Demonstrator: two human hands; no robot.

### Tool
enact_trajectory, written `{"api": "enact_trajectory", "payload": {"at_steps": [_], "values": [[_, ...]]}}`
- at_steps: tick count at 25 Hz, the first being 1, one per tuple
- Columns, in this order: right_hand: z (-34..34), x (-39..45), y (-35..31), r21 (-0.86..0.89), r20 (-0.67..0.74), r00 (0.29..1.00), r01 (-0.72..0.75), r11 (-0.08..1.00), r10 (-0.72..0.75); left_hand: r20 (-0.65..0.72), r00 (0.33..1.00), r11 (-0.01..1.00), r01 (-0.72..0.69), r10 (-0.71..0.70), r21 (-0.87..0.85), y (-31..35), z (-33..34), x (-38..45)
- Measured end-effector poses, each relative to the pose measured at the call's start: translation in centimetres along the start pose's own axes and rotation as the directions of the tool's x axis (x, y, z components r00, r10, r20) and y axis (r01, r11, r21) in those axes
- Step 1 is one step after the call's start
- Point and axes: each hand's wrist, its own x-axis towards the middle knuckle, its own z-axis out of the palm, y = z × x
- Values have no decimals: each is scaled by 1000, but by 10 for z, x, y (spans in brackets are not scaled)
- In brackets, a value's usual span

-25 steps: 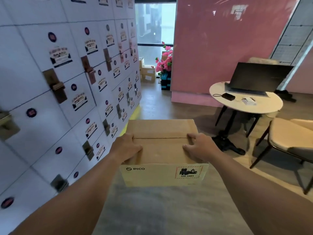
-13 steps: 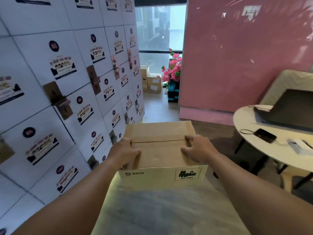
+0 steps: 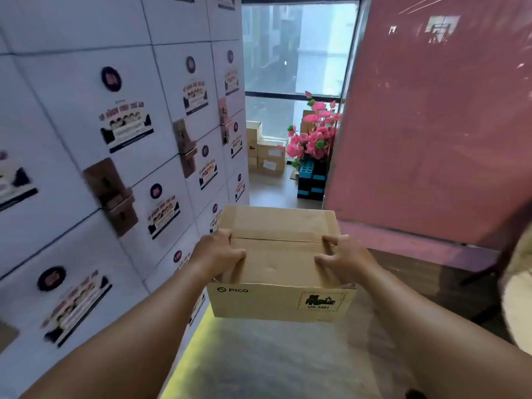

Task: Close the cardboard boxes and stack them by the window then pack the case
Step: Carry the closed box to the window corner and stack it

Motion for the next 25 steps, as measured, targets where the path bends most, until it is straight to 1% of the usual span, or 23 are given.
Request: {"api": "enact_trajectory", "payload": {"at_steps": [3, 7, 11, 14, 16, 19, 21, 25], "values": [[-19, 96, -3, 5, 2, 1000, -23, 1000, 23, 21, 999, 1000, -26, 25, 13, 15, -3, 102], [-34, 223, 8, 7, -2, 999, -35, 999, 35, 37, 999, 999, -18, 16, 50, 27, 18, 233], [-54, 374, 28, 23, 20, 999, -27, 999, 26, 51, 998, 999, 27, -29, 36, 50, 45, 380], [-81, 476, 30, -7, 72, 996, -46, 999, 46, 47, 996, 995, 79, -81, 54, 73, 49, 477], [-96, 540, 27, -2, 92, 995, -31, 1000, 31, 30, 995, 993, 90, -93, 72, 81, 48, 538], [-106, 639, 19, 2, 108, 994, -14, 1000, 14, 41, 992, 991, 120, -122, 66, 84, 48, 634], [-108, 710, 15, 15, 110, 993, -38, 999, 36, 62, 989, 990, 129, -132, 54, 80, 55, 707], [-108, 844, 4, 27, 94, 993, -78, 997, 75, 68, 994, 995, 87, -90, 41, 69, 68, 849]]}}
